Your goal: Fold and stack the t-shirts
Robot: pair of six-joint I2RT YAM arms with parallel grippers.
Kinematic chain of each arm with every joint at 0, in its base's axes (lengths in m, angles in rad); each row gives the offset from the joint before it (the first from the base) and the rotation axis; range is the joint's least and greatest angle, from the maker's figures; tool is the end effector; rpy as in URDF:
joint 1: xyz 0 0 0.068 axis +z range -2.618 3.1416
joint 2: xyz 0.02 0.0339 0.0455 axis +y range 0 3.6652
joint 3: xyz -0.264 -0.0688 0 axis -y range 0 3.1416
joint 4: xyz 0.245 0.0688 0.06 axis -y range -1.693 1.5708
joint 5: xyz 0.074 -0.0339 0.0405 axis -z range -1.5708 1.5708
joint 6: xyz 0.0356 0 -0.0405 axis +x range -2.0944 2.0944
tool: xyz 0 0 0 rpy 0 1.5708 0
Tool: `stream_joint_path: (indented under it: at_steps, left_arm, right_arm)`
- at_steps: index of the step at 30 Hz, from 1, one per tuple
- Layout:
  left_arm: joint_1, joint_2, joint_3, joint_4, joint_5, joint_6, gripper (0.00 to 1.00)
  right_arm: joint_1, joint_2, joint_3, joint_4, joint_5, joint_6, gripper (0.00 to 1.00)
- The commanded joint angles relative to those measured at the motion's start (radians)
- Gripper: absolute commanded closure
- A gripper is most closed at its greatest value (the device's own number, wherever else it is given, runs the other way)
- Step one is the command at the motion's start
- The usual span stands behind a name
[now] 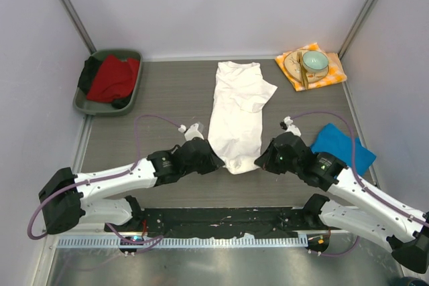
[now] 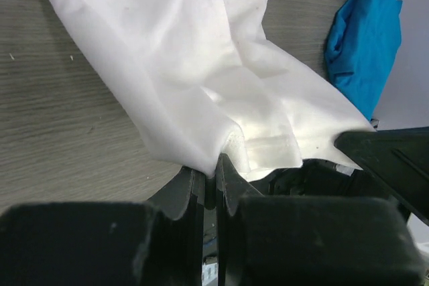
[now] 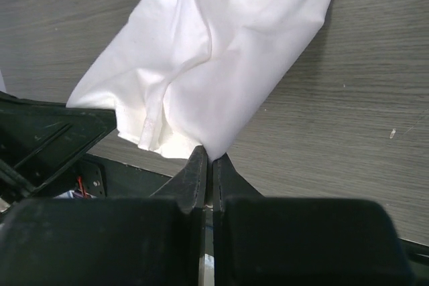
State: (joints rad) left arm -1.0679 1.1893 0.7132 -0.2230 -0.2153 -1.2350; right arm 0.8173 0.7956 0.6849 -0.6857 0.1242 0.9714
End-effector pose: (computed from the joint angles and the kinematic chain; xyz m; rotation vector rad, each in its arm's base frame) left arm 0.1273 -0.2156 0.2296 -0.3262 2.4227 -0.9311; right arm 0.1139 0.1150 0.2565 0.2533 2.4649 0.6913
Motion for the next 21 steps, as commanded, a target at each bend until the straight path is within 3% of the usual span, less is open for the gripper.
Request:
stream_joint_path:
  at_steps: [1,8,16,21]
  left_arm:
    - [0.043,0.012,0.058,-0.004,0.013,0.049,0.96]
    - [0.134,0.076,0.14,0.028,0.071,0.088,0.96]
    - [0.218,0.21,0.256,0.053,0.134,0.131,0.96]
    - [0.253,0.276,0.299,0.063,0.154,0.137,0.96]
  right_arm:
    - [0.005,-0.019,0.08,-0.041,0.09,-0.013,0.99]
    - [0.005,0.014,0.122,-0.02,0.181,-0.031,0.99]
    - [0.0,0.161,0.169,0.052,0.301,-0.085,0.99]
    - [-0.067,0.227,0.206,0.118,0.339,-0.158,0.99]
